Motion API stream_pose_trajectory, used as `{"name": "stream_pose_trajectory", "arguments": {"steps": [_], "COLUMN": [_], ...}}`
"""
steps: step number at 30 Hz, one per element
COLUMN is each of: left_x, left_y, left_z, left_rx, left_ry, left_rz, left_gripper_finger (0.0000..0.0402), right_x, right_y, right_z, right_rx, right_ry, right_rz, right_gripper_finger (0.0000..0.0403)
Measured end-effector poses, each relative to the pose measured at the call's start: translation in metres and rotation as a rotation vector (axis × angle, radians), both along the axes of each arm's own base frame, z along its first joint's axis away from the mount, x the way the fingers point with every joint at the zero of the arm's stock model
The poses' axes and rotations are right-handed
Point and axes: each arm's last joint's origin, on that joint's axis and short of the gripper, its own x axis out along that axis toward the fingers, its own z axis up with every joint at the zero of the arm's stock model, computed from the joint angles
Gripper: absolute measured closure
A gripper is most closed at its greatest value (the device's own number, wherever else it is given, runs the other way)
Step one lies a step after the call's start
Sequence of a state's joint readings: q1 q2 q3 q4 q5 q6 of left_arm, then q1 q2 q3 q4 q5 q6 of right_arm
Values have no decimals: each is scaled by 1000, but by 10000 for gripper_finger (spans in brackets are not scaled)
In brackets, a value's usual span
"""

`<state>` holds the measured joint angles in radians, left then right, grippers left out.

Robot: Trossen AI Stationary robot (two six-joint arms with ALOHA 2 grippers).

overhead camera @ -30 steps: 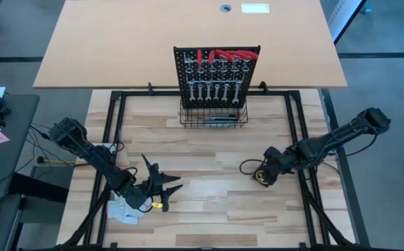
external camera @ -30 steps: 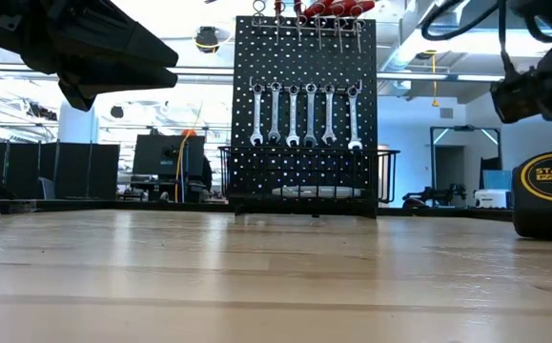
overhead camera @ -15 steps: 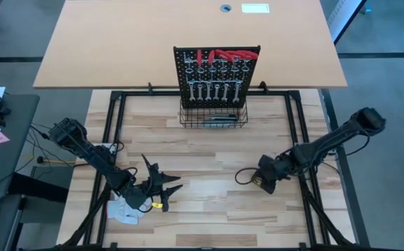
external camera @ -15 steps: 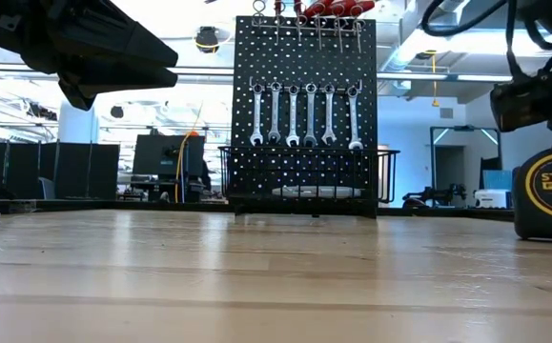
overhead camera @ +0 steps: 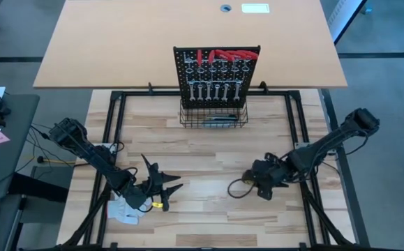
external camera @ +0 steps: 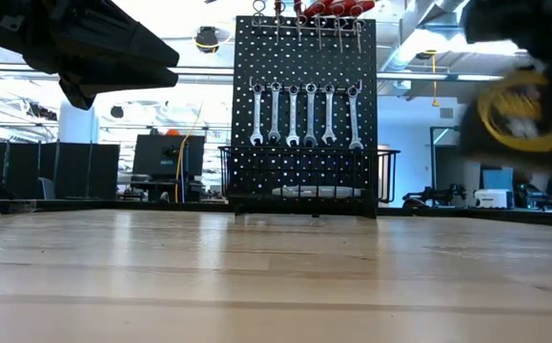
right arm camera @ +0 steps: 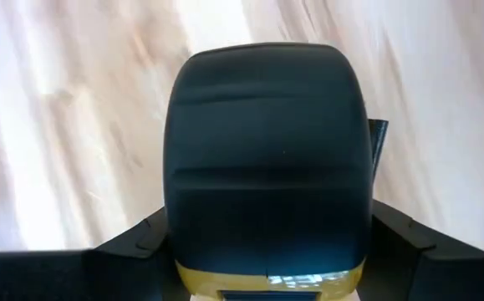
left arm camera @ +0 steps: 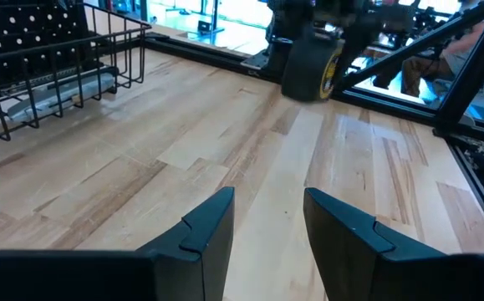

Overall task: Hang tools onto peg board
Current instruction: Put the yellow steel tape on the wire basket on the pegboard

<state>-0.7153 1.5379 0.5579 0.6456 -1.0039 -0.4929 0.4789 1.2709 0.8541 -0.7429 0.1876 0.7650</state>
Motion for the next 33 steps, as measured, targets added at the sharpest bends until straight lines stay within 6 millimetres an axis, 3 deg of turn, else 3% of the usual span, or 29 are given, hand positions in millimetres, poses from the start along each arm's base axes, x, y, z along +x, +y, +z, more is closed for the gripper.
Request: {"name": "stream_pose_trajectory", "arguments": {"steps": [5, 10, 20, 26, 33], "left_x": [0, 0, 0, 0, 0], "left_y": [0, 0, 0, 0, 0], "left_z": [0, 0, 0, 0, 0], "left_rx": [-1, -1, 0, 0, -8], "left_ry": [0, 0, 5, 5, 2], "left_rz": [1, 1, -6, -7, -6], "left_gripper_finger": [261, 261, 261, 261, 261], "right_x": [32, 63, 97, 105, 103], "right_y": [-17, -59, -146, -174, -190], "right_z": [42, 68, 51, 48, 48], "right_rx": [-159, -265, -314, -277, -259], "right_ry": [-28, 11, 171, 213, 230], "right_rz": [54, 62, 91, 101, 94], "right_gripper_finger": [160, 160, 160, 160, 160]}}
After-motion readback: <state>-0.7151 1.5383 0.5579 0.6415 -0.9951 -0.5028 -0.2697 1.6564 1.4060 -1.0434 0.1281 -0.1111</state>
